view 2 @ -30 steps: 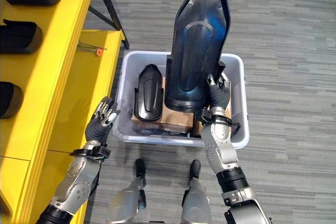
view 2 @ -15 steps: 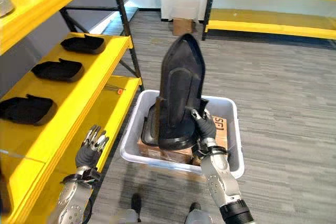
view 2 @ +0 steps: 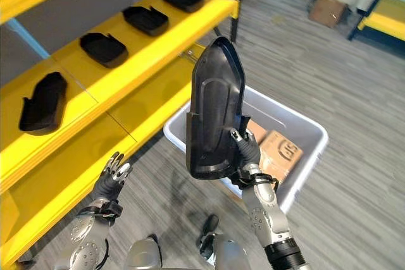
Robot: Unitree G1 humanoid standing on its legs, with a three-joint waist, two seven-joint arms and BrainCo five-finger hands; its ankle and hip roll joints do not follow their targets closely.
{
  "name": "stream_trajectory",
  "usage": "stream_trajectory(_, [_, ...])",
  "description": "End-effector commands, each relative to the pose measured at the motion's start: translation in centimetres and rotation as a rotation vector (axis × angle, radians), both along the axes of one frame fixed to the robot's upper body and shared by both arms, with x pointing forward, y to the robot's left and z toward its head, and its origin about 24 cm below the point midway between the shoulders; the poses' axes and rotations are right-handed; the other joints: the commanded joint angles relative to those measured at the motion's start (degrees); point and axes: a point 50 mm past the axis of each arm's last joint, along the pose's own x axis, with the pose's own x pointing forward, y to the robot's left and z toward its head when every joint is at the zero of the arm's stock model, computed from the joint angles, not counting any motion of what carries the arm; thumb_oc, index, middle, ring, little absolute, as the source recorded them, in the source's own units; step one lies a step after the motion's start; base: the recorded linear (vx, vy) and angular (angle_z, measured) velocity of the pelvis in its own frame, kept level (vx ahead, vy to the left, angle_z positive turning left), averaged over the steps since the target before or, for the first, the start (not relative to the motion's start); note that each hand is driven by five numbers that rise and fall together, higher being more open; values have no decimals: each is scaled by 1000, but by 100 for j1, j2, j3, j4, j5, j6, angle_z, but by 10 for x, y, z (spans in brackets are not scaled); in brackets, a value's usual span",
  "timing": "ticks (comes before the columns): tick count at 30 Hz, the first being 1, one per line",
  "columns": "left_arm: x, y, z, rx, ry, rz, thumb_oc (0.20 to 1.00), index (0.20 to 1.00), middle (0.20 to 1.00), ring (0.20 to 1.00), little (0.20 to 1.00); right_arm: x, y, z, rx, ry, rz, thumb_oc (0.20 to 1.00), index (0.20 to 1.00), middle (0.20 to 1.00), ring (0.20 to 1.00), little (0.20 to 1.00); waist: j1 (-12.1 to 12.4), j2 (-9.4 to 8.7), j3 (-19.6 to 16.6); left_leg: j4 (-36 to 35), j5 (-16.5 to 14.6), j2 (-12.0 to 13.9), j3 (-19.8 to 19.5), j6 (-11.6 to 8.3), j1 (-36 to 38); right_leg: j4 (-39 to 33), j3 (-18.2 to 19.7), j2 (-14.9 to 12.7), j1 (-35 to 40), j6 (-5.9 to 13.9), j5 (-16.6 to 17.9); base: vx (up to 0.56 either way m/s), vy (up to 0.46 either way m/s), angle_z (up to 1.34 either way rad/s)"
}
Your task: Move parts from the plastic box to the shelf.
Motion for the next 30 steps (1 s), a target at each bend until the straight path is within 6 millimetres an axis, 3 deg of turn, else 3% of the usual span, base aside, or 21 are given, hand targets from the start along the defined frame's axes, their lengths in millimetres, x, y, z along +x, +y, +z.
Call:
stream_trajectory(1, [-6,17,13,80,-68,12,1000,1000,1000,1000,1000,-8,12,21,87,-138,38,200,200,200,200,200,55,54,-536,-591,471,-235,107,234,-362,-1027,-264,-263,927,801,475,85,222,18])
stream_trajectory(5, [-11,25,11,108,-55,31,1000,1000,1000,1000,1000,-13,9,13,90,-102,31,200,200,200,200,200,130,14,-643,-953,431,-477,223,329,-243,-1277,-446,-480,1068,1012,855,50,225,-4])
stream_trajectory(11, [-17,31,10,131,-40,47,1000,1000,1000,1000,1000,-17,13,7,96,-75,49,200,200,200,200,200,261,-135,-722,-1163,318,-815,85,511,-263,-1545,-572,-680,1160,1256,1234,17,166,4])
stream_trajectory(30, [-25,37,14,160,-38,57,1000,1000,1000,1000,1000,-18,26,3,84,-51,119,200,200,200,200,200,479,-377,-744,-1161,81,-1185,-87,767,-283,-1912,-470,-857,1257,1556,1742,7,64,6])
